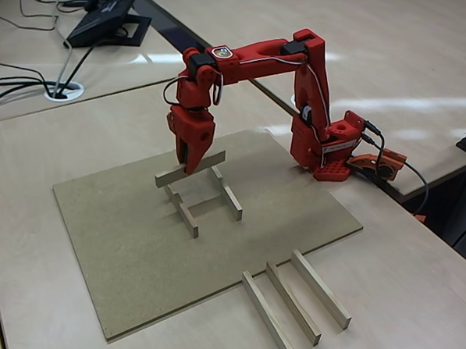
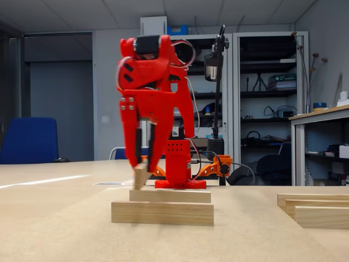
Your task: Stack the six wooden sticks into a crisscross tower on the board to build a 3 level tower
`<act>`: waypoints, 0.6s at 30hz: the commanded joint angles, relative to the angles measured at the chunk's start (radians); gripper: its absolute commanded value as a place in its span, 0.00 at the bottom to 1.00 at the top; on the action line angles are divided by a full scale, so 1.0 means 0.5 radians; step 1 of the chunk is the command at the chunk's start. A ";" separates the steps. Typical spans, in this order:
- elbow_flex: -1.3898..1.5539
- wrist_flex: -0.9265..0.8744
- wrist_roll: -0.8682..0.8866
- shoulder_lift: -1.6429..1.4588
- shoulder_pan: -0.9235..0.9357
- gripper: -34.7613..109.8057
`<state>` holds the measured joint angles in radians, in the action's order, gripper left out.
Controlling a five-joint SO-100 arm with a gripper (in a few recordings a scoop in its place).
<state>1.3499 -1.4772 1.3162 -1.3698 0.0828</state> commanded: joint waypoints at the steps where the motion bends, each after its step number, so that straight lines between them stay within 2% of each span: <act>1: -0.021 -0.025 -0.015 -0.052 0.028 0.24; 18: 0.107 0.080 -0.110 -0.043 0.064 0.25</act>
<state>1.3806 -1.4373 1.2625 -1.3637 0.1043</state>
